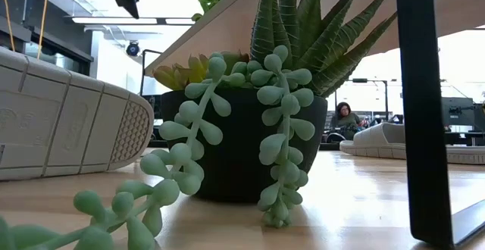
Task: Pick and place slides into the shelf
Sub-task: Put the left black slide on the shelf
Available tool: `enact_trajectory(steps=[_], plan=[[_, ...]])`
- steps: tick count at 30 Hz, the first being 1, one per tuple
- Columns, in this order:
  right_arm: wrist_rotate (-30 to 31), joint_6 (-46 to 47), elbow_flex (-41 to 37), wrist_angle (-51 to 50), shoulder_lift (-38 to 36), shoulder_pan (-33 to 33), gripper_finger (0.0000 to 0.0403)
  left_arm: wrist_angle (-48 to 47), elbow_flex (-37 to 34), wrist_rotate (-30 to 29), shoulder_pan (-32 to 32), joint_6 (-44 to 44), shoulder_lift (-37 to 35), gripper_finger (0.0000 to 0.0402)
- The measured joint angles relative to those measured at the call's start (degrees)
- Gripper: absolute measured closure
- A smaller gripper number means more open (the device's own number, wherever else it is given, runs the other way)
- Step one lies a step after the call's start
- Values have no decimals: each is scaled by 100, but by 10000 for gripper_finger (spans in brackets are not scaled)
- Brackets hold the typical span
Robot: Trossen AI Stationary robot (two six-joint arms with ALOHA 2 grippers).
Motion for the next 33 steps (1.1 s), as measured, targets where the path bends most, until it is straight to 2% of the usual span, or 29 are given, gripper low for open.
enact_trajectory(steps=[17,26,33], plan=[[28,-2,0,4,0,1,403,-3,-2269,-61,-76,25,-908,401],[26,-1,0,5,0,0,403,56,-3248,-63,-76,5,-1056,401],[20,7,0,6,0,1,403,597,-3784,82,-76,28,-1056,401]])
